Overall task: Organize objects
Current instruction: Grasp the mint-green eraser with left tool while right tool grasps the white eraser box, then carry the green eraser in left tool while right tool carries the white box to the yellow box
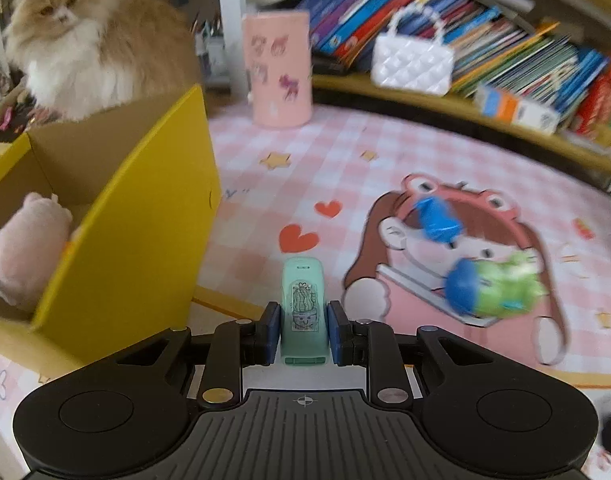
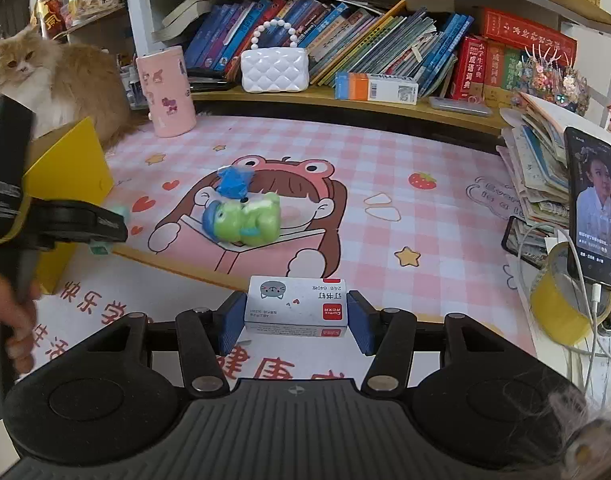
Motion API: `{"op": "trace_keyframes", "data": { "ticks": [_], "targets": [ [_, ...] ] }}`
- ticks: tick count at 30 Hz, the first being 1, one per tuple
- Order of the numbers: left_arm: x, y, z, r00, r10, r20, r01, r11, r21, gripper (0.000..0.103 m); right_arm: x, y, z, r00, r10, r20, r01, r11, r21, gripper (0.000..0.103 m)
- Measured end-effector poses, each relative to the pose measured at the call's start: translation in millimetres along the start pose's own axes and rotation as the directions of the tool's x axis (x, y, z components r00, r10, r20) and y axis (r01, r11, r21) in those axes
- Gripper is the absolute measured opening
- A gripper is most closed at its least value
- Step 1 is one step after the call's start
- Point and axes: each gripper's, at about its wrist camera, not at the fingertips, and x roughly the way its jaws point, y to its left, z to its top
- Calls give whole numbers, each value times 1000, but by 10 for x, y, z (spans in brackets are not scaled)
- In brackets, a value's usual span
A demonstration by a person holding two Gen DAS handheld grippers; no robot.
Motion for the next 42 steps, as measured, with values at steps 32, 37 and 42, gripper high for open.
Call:
{"op": "trace_keyframes", "data": {
  "ticks": [32, 37, 42],
  "targets": [
    [-1271, 1171, -870, 977, -211, 41, 210, 977, 21, 23, -418, 1458, -367, 996, 72, -59, -80, 987, -143, 51],
    [-1379, 1491, -923, 977, -206, 50, 205, 978, 28, 23, -508, 1838, -442, 995, 83, -51, -90, 983, -161, 51],
    [-1475, 1797, -1001, 979, -195, 54, 193, 981, 33, 23, -555, 2168, -512, 995, 92, -51, -99, 983, -158, 51]
  ]
}}
